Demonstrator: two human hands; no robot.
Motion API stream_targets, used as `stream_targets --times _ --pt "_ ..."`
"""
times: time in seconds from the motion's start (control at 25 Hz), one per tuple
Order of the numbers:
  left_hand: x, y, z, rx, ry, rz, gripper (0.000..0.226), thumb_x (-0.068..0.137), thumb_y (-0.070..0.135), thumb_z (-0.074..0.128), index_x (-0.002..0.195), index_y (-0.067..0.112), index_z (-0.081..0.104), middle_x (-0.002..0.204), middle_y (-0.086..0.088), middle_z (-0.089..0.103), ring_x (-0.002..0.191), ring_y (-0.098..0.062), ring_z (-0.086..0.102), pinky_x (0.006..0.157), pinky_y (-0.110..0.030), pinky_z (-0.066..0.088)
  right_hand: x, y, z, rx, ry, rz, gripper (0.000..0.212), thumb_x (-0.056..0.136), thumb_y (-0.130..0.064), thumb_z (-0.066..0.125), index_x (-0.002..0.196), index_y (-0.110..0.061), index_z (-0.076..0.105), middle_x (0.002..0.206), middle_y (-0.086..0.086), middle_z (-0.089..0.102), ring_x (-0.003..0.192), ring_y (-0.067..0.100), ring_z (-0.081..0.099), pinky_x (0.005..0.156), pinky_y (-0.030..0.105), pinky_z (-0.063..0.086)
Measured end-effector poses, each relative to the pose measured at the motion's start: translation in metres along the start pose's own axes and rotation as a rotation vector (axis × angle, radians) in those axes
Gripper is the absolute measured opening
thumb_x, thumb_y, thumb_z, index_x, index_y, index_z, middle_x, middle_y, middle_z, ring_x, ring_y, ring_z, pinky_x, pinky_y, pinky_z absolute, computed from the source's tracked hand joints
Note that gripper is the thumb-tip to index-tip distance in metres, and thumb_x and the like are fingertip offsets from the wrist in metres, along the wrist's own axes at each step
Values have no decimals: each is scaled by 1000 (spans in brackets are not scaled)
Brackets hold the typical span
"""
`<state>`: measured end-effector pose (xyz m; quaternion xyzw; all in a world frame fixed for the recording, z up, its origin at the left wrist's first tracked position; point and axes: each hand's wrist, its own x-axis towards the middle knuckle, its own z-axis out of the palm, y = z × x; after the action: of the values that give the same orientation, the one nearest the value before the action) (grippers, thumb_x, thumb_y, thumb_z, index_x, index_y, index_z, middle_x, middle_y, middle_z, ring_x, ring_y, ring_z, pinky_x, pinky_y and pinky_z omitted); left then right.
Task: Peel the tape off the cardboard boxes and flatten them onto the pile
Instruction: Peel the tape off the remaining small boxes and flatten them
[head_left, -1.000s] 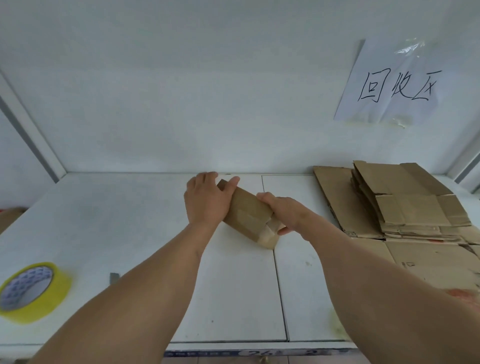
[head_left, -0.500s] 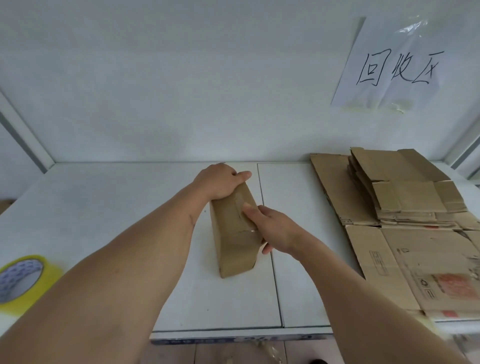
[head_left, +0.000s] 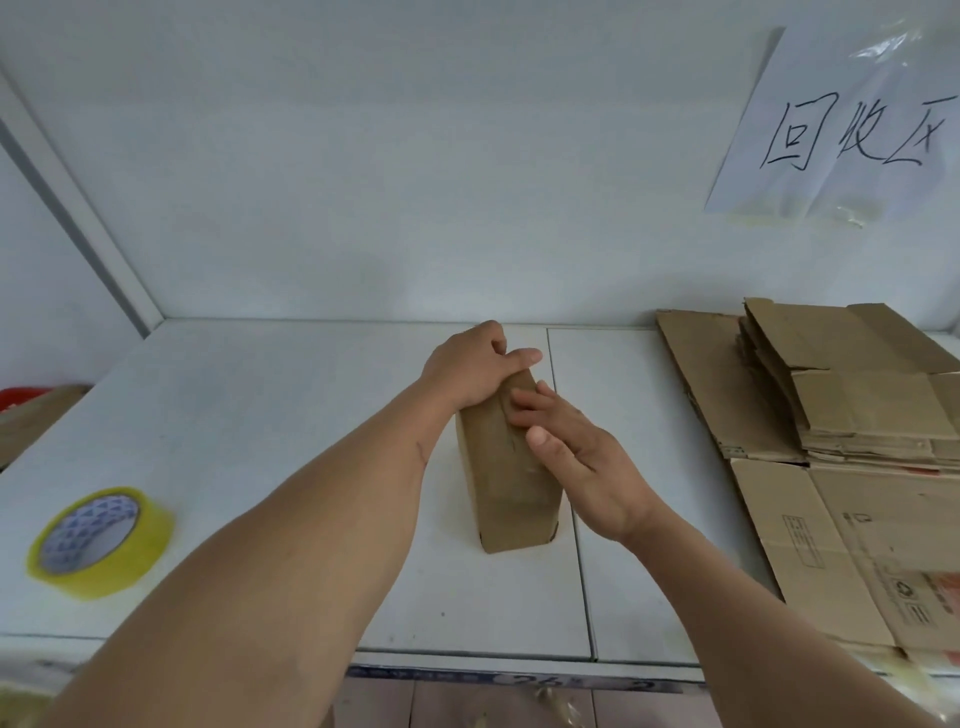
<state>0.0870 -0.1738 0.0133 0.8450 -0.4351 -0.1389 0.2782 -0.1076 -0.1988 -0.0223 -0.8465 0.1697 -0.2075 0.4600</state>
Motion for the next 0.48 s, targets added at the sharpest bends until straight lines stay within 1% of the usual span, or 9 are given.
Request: stream_targets --times 0.08,0.16,0.2,0.24,0.28,0.32,0.36,0.44,0.48 --pt "-3 -1 -5 8 -77 19 48 83 67 55 87 20 52 82 5 59 75 -15 54 68 -33 43 -10 0 -1 -108 -105 -85 53 89 -61 48 138 -39 50 154 -24 30 146 -6 5 117 23 13" --pt "-6 1 -7 28 -160 46 45 84 67 55 83 22 51 80 7 57 73 -13 51 64 -30 39 -21 3 -1 -296 -153 -222 68 82 -66 59 142 -37 45 159 -19 23 150 5 0 118 29 14" --pt "-8 3 -7 32 -186 55 44 84 67 55 82 23 51 80 8 57 74 -12 51 63 -29 38 -24 5 0 -381 -131 -310 74 78 -68 64 142 -34 47 159 -14 26 151 11 4 117 34 18" --pt "-9 3 -6 23 -194 57 44 84 67 56 82 24 51 80 8 57 74 -12 51 63 -29 38 -26 7 1 -453 -82 -403 75 77 -67 67 139 -29 51 157 -9 33 150 16 12 116 39 25" --pt "-10 4 -4 3 -178 57 44 82 67 57 83 24 50 80 8 58 74 -12 52 64 -30 40 -26 9 3 -500 -7 -489 69 79 -64 68 134 -24 57 152 -5 42 148 18 24 112 42 33" --pt "-12 3 -1 -30 -128 58 45 81 66 60 84 23 50 80 8 58 73 -12 52 65 -31 41 -25 11 5 -514 72 -553 59 82 -57 70 127 -20 63 145 -2 51 143 19 35 106 43 41" --pt "-14 2 1 -82 -47 54 45 80 64 62 84 21 49 80 7 56 71 -13 52 66 -33 42 -24 12 6 -501 136 -587 48 85 -50 70 120 -18 68 138 -2 57 137 18 44 100 42 47" --pt "-19 -3 3 -214 142 18 42 80 56 67 80 19 46 77 7 52 67 -13 48 64 -33 41 -21 8 8 -449 186 -591 31 88 -40 70 109 -18 74 129 -4 65 129 15 53 92 42 51" --pt "-21 -5 3 -266 203 0 41 80 53 68 76 19 45 75 7 50 66 -13 47 63 -33 41 -21 6 8 -423 187 -580 25 89 -38 69 104 -19 76 125 -6 66 126 13 55 90 42 52"
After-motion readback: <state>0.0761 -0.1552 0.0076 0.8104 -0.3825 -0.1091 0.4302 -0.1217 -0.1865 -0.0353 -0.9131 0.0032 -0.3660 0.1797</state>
